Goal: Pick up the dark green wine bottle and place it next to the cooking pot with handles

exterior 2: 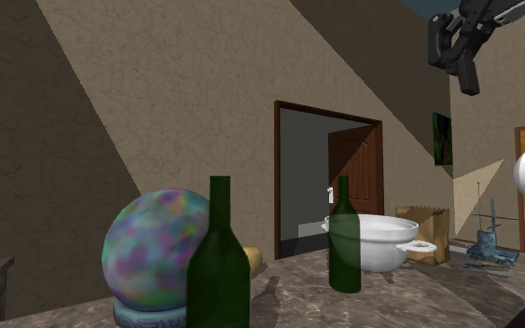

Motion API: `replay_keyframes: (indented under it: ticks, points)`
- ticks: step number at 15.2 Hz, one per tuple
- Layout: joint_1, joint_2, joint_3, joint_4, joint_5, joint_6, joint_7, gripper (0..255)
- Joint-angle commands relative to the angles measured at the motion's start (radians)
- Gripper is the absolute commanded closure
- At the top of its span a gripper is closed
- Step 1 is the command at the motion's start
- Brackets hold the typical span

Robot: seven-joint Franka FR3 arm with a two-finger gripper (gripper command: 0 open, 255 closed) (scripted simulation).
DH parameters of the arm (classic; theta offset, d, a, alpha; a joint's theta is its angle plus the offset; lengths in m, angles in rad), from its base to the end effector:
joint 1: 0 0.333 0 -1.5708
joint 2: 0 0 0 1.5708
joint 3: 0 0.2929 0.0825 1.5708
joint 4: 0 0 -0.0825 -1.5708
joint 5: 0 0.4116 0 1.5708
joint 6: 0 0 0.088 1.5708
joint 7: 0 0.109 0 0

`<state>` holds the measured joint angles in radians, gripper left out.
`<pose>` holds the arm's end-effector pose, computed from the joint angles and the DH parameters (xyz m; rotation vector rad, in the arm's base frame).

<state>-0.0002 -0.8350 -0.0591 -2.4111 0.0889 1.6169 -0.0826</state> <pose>0.3425 -0.0146 0.5660 -3.0102 -0.0595 -0.0722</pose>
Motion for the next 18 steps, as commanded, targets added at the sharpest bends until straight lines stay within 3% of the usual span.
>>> replay_keyframes:
  ticks: [1,10,18]
  points:
    - [0.0,0.0,0.0,0.0,0.0,0.0,0.0,0]
    - [-0.027,0.251,-0.13,0.084,-0.095,0.172,-0.178,0]
    - [-0.035,0.514,-0.235,0.242,-0.113,0.289,-0.331,0]
